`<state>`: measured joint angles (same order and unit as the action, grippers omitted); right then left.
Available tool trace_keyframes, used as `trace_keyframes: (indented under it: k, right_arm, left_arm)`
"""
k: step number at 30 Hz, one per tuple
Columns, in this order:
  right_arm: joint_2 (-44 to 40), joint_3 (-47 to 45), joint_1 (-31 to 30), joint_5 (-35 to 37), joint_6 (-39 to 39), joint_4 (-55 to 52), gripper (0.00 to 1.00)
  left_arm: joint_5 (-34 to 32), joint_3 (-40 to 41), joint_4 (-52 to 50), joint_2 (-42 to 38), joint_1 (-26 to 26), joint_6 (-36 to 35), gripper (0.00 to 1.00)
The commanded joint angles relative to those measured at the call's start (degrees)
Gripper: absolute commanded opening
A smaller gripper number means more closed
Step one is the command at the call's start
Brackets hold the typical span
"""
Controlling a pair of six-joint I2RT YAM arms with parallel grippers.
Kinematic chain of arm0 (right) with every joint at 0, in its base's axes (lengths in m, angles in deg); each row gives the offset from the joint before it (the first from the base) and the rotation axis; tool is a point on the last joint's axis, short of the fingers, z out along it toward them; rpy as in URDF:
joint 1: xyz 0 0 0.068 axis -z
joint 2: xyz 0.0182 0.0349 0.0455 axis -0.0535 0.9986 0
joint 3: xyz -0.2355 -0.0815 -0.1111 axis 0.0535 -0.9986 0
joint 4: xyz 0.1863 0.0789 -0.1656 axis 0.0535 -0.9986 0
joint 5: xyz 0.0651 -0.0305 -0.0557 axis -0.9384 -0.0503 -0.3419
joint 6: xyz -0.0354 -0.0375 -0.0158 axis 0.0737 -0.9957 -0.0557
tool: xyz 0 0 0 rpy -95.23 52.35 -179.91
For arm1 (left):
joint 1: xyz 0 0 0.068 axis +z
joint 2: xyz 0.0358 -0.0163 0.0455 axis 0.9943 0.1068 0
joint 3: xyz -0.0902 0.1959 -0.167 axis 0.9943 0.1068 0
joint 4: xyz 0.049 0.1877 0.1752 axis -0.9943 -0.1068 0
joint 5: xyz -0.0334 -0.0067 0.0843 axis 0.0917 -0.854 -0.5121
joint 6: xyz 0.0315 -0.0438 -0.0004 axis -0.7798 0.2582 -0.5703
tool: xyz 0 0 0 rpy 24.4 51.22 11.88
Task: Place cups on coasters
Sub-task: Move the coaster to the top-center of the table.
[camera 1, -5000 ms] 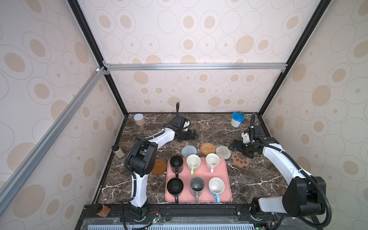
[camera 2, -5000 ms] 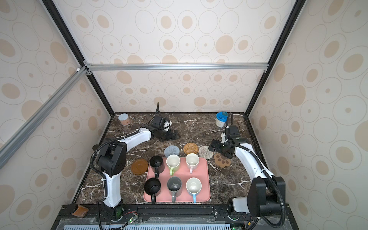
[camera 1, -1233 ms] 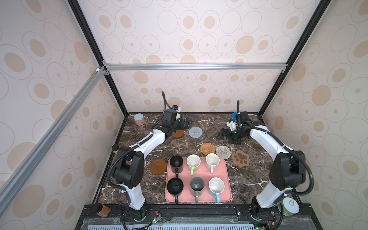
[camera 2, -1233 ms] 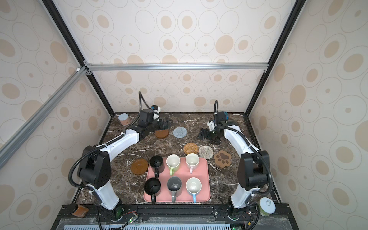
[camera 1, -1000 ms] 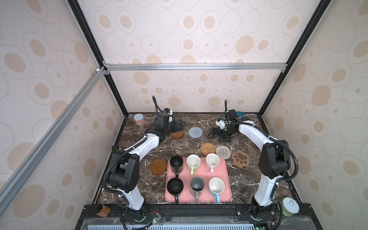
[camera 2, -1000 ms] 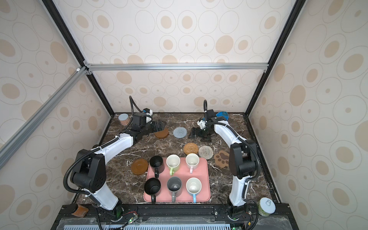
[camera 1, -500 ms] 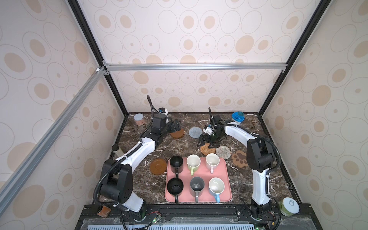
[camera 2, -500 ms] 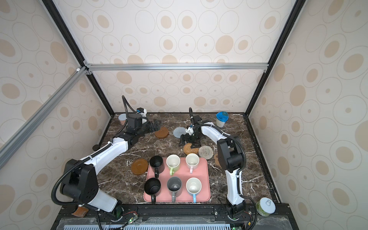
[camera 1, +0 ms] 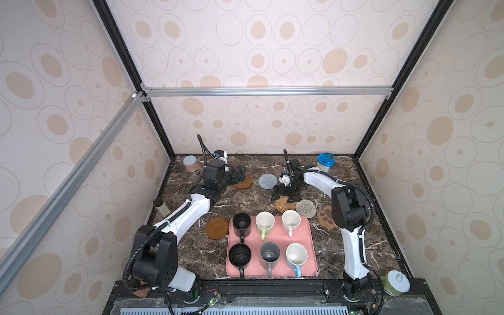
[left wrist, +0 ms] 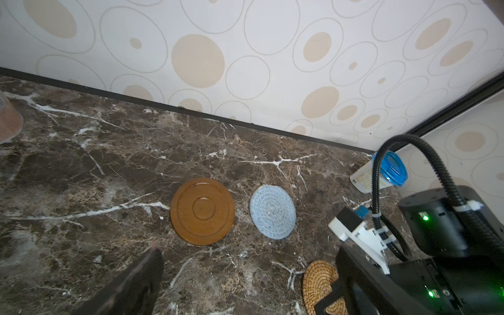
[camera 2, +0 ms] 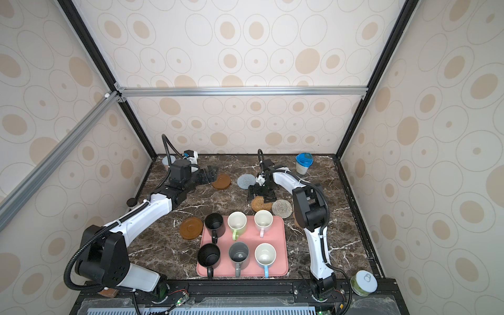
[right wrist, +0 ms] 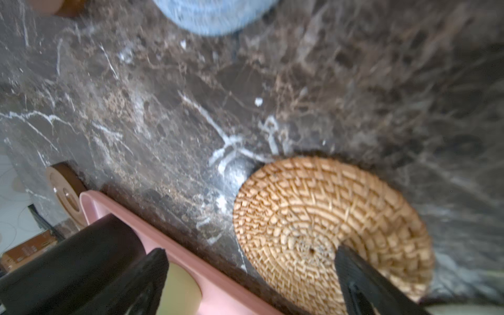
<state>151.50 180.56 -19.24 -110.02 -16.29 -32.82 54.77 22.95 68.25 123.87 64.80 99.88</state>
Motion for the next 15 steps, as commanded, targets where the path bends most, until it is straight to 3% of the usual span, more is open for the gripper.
trace_keyframes:
  k: [1,15]
  right_arm:
    - [3.87,3.01,0.89,5.56,1.07,-1.1,1.0]
    - [12.08,18.67,4.94,9.51,3.35,-4.18,1.0]
  left_arm:
    - [0.35,0.93,-0.36,-0.5,-0.53,0.73,1.0]
    - [0.38,4.42,0.45,-2.25,-1.71,2.85,1.0]
